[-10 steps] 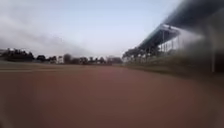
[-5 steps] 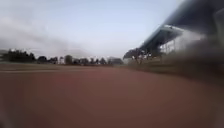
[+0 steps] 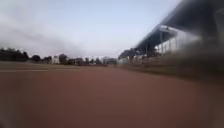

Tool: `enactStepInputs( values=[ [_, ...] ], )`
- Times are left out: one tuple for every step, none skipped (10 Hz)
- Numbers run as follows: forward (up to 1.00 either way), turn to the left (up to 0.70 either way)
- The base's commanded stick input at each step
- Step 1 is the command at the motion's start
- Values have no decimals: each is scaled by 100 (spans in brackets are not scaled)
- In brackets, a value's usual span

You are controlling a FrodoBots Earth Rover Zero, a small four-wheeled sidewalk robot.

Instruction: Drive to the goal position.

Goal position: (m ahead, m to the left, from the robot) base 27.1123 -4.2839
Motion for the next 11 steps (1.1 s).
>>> enactStepInputs(
  values=[
    [70, 0],
    [70, 0],
    [70, 0],
    [70, 0],
    [70, -1],
    [70, -19],
    [70, -30],
    [70, -16],
    [70, -5],
    [70, 0],
    [70, 0]
  ],
)
